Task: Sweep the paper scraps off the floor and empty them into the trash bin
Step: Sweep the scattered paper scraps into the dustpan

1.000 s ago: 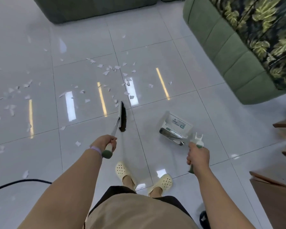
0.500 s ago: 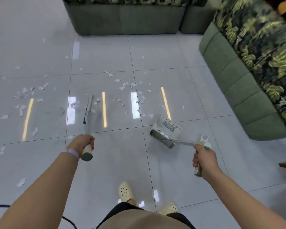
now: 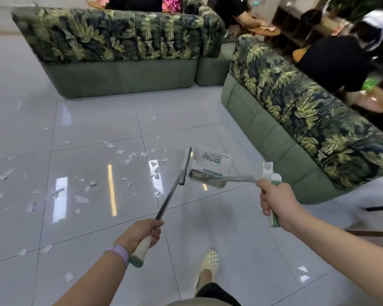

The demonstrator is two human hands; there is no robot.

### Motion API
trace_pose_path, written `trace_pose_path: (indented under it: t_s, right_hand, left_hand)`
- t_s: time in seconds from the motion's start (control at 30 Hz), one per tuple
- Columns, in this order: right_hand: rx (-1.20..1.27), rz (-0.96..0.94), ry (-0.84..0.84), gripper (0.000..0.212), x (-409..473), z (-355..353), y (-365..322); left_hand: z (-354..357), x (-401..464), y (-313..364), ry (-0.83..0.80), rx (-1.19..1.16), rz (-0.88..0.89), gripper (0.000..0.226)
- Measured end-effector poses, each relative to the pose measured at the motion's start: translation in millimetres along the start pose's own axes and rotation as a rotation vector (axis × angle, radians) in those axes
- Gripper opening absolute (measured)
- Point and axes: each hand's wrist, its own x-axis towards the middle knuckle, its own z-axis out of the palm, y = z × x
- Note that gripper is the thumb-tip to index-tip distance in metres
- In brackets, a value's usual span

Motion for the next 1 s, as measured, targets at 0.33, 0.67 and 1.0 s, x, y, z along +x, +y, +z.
trace_pose_path:
  t_s: [0.33,0.67,1.0]
  right_hand:
    - [-0.174,-0.083,0.094,0.032,95,-108,-1]
    - [-0.196,-0.071,0.088,0.044,151,-138,10]
    - [-0.222,0.047,-0.027,0.036,199,-78,-7]
  left_hand:
    - [208,116,44,-0.107,0.008,-0.153,0.021]
    - [288,199,70,-0.196,-0.257,-0.312,0.019]
    - [192,179,107,-0.013,-0.543,-0.211,0.018]
